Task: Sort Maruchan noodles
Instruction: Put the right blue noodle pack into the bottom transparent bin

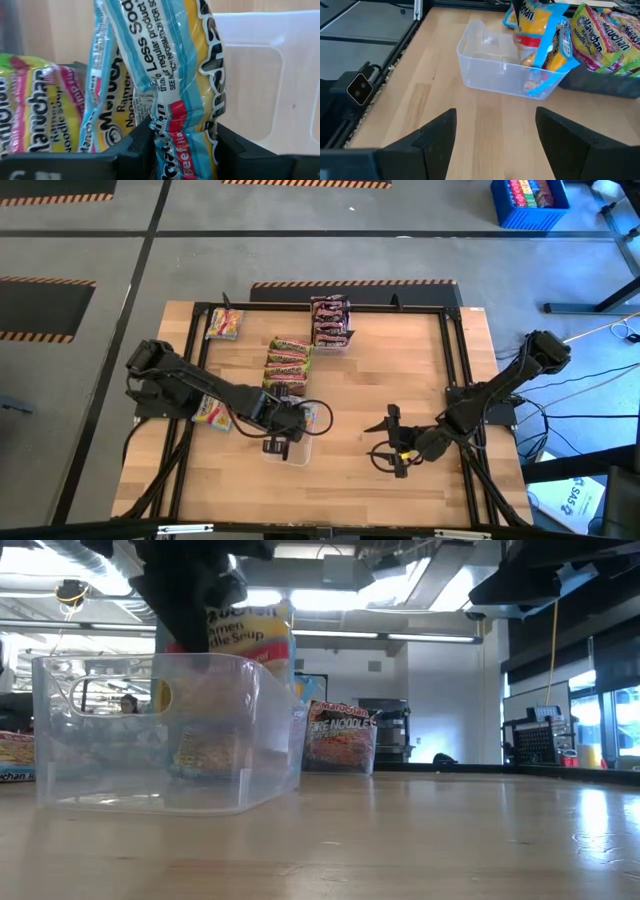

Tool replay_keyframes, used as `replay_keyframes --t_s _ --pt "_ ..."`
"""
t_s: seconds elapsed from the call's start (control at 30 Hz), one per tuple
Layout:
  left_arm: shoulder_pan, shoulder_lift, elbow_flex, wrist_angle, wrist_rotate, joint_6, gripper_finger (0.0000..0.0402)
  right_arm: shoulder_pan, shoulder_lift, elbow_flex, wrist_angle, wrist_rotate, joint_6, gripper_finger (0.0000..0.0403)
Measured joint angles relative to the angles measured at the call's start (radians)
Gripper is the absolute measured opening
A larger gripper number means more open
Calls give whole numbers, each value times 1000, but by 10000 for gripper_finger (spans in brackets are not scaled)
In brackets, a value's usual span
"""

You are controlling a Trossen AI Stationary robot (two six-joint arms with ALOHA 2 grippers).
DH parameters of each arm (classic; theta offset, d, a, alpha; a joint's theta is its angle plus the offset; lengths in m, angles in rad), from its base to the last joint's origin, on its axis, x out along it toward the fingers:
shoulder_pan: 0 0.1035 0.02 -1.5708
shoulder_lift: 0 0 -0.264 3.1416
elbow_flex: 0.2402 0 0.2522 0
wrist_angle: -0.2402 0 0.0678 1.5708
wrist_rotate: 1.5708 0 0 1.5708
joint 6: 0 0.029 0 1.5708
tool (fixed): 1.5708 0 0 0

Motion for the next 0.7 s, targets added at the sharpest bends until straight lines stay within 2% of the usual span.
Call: replay_keyframes --t_s 0.23,0.4,0.7 --pt "18 58 0 11 27 25 120 0 0 0 2 0 0 254" --pt "40 106 0 42 111 49 120 0 0 0 3 0 11 254" --pt "58 168 3 39 34 85 134 0 0 0 4 -10 45 254"
